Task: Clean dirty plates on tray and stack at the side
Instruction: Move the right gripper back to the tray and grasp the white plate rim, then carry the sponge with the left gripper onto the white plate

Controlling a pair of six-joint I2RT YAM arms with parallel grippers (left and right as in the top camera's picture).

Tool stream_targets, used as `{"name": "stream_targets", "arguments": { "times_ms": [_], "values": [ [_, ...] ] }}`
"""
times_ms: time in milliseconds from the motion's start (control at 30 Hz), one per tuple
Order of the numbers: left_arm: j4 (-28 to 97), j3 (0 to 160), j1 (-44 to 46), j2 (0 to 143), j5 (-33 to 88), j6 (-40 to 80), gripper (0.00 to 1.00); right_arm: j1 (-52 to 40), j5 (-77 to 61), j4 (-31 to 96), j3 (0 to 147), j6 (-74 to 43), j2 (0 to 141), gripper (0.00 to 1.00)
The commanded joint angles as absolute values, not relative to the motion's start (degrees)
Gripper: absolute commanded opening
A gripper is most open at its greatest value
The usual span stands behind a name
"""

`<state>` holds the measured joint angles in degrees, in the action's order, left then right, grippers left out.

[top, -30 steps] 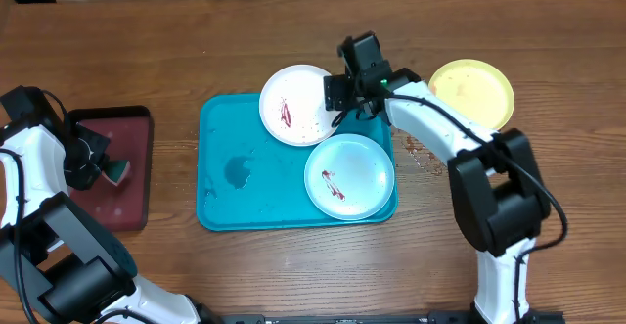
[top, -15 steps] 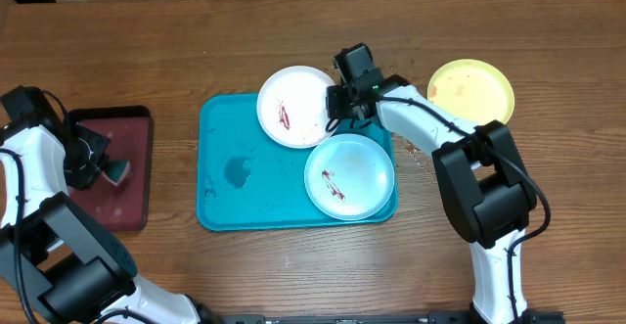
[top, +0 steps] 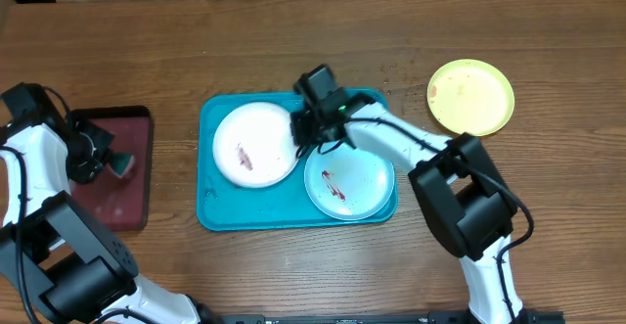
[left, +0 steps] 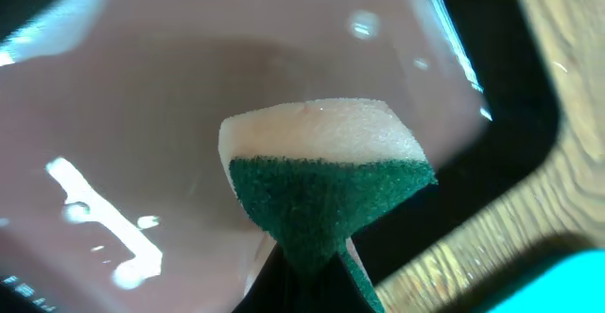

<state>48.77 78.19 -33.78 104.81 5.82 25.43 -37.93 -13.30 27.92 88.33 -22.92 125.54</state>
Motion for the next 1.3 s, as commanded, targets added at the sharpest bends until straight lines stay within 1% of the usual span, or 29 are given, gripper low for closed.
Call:
{"name": "stream_targets", "arguments": {
  "times_ms": [0, 200, 300, 367, 433, 533, 567, 600, 633, 767, 900, 1000, 1100, 1167, 1267],
  "values": [
    [48.5, 78.0, -32.1, 105.3, 8.8, 21.5, 0.04, -39.7, -14.7, 29.8, 88.2, -25.4, 125.5, 0.04],
    [48.0, 78.0, -30.3, 105.3, 8.8, 20.3, 0.04, -40.1, -15.4, 36.0, 88.2, -25.6, 125.5, 0.04],
    [48.5, 78.0, -29.3, 105.3, 10.8, 19.6, 0.04, -40.3, -16.5, 38.1, 88.2, -25.5, 125.5, 0.04],
    [48.6, 78.0, -28.6, 105.3, 14.9, 16.9, 0.04, -40.3, -15.2, 37.6, 88.2, -25.6, 125.5, 0.04],
    [48.6, 78.0, -27.9, 105.3, 21.0, 11.7, 0.04, -40.3, -13.5, 36.6, 88.2, -25.9, 125.5, 0.04],
    [48.8, 78.0, -26.0, 105.3, 28.5, 4.7, 0.04, -40.3, -11.4, 34.3, 88.2, -28.7, 125.5, 0.08],
    [48.9, 78.0, -25.1, 105.3, 29.3, 4.2, 0.04, -40.3, -11.4, 33.5, 88.2, -28.8, 125.5, 0.11],
    [49.0, 78.0, -24.4, 105.3, 29.3, 4.2, 0.04, -40.3, -11.4, 32.8, 88.2, -28.8, 125.5, 0.15],
    [49.1, 78.0, -23.4, 105.3, 29.3, 4.3, 0.04, -40.3, -11.4, 32.1, 88.2, -28.8, 125.5, 0.17],
    [49.5, 78.0, -19.7, 105.3, 29.5, 5.0, 0.04, -40.4, -8.6, 32.0, 88.2, -28.8, 125.5, 0.17],
    [49.7, 78.0, -15.0, 105.3, 28.7, 9.4, 0.04, -40.6, -3.7, 32.4, 88.2, -29.3, 125.5, 0.15],
    [49.7, 78.0, -12.0, 105.3, 25.2, 14.1, 0.04, -40.6, -2.1, 32.4, 88.2, -31.3, 125.5, 0.14],
    [50.0, 78.0, -8.9, 105.3, 23.1, 15.5, 0.04, -40.6, -1.8, 32.6, 88.2, -33.2, 125.5, 0.14],
    [50.0, 78.0, -6.3, 105.3, 20.9, 16.2, 0.04, -40.6, -1.7, 32.6, 88.2, -36.2, 125.5, 0.16],
    [50.0, 78.0, -3.2, 105.3, 14.8, 21.1, 0.04, -40.6, -2.2, 32.7, 88.2, -41.4, 125.5, 0.17]
  ]
}}
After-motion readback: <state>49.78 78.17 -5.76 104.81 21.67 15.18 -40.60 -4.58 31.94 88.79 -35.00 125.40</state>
